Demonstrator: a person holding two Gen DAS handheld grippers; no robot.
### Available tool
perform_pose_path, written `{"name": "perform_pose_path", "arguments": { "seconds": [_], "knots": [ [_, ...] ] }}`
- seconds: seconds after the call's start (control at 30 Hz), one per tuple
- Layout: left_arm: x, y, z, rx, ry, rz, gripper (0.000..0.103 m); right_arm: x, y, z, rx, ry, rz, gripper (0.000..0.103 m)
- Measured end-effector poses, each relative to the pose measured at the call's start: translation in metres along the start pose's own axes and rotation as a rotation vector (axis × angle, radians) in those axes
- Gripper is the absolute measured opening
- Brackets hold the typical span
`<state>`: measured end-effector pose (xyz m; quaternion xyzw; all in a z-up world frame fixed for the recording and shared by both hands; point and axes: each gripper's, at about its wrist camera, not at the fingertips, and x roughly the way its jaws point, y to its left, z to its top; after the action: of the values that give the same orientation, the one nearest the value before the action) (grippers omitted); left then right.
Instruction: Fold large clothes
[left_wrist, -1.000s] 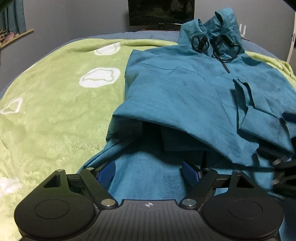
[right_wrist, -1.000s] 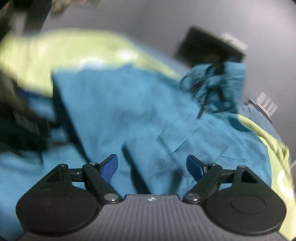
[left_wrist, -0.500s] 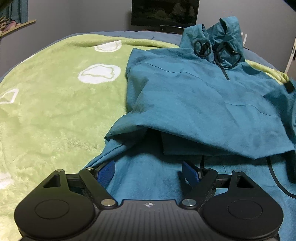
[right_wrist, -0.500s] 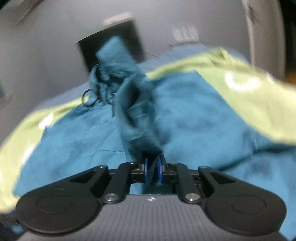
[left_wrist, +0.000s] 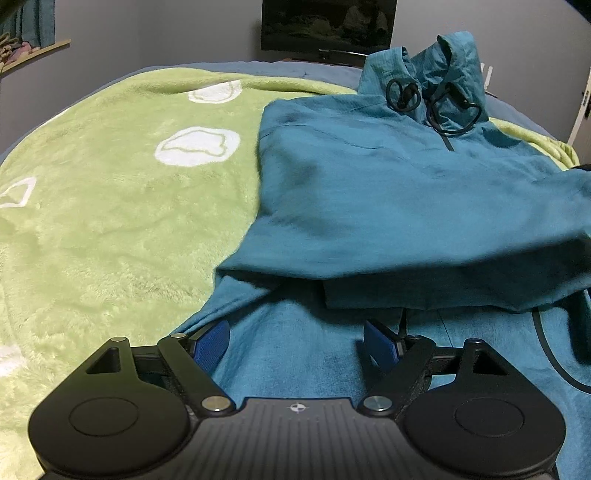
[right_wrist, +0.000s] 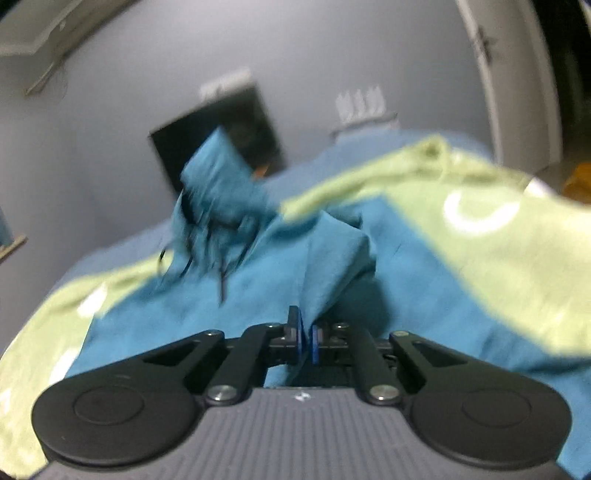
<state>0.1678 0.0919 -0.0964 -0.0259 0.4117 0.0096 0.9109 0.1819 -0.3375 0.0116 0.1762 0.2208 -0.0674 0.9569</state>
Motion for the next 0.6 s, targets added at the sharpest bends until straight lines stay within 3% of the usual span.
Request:
{"name": "perform_pose_path", "arguments": {
  "seconds": [0.07, 0.13, 0.17, 0.27, 0.3, 0.43, 0.5, 0.6],
  "knots": [
    [0.0, -0.002, 0.0, 0.008, 0.001, 0.001, 0.081, 0.016, -0.012, 0.005, 0.004, 0.062, -0.062, 0.004],
    [0.0, -0.002, 0.0, 0.014, 0.003, 0.002, 0.081, 0.037, -0.026, 0.001, 0.024, 0.199, -0.114, 0.007],
    [0.0, -0.002, 0.0, 0.013, 0.004, 0.002, 0.081, 0.043, -0.032, -0.003, 0.044, 0.247, -0.14, 0.013],
    [0.0, 0.0, 0.0, 0.005, 0.007, -0.001, 0.082, 0.026, -0.038, -0.009, 0.059, 0.158, -0.241, 0.054],
    [0.0, 0.0, 0.0, 0.006, 0.008, -0.002, 0.082, 0.02, -0.035, -0.011, 0.044, 0.118, -0.273, 0.06],
    [0.001, -0.001, 0.0, 0.013, 0.013, -0.002, 0.082, -0.001, -0.018, -0.018, -0.034, -0.011, -0.231, 0.06],
    [0.0, -0.001, 0.0, 0.013, 0.013, -0.003, 0.082, -0.005, -0.002, -0.021, -0.136, -0.076, -0.195, 0.06],
    [0.0, 0.0, 0.001, 0.012, 0.013, -0.002, 0.083, 0.007, 0.015, -0.028, -0.278, -0.05, -0.174, 0.06]
  ]
}}
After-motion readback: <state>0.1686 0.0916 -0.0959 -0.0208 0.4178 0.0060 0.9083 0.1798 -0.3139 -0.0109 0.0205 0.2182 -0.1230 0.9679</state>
